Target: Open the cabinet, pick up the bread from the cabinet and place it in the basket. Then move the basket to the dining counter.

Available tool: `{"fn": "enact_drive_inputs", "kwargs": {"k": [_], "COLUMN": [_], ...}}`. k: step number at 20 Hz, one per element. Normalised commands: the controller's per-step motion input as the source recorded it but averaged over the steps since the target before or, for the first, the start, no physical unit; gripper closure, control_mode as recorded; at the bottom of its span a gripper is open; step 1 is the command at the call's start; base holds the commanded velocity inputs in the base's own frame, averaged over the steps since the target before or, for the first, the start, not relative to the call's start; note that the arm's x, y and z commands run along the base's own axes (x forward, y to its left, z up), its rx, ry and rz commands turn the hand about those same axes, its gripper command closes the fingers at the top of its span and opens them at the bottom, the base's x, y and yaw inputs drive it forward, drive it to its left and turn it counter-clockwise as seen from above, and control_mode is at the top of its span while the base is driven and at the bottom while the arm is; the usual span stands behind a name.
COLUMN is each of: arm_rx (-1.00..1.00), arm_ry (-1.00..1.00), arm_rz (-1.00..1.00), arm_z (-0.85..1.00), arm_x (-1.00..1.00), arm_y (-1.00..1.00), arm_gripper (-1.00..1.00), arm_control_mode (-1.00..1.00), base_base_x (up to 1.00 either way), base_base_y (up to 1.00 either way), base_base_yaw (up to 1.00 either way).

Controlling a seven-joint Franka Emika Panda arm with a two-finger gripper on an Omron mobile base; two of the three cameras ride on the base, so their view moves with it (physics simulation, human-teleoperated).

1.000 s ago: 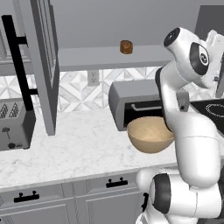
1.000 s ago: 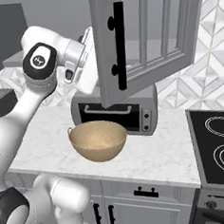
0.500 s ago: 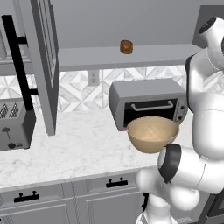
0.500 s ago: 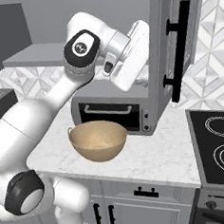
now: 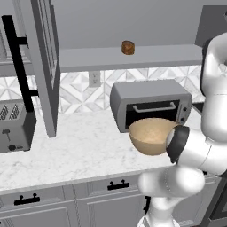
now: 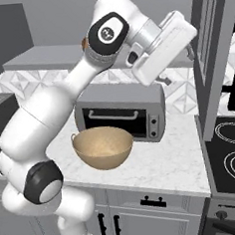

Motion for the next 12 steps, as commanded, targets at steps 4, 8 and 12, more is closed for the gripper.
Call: {"fn": "enact_drive_inputs", "kwargs": {"k": [4, 8, 12], "arm_rx": [0.00, -0.01, -0.18], "arm_ry": [-0.25, -0.15, -0.06], "arm_rz": [0.05, 0.16, 0.39], "arm_z": [-0.16, -0.18, -0.12], "arm_x": [-0.49, -0.58, -0.74], "arm_y": [1.00, 1.00, 1.00], "arm_gripper": [-1.00, -1.00, -1.00], "arm_control_mode": [-1.00, -1.00, -1.00], "base_base_x": [0.00, 0.00, 0.00], "base_base_y": [0.00, 0.00, 0.00], "base_base_yaw": [0.00, 0.00, 0.00]}}
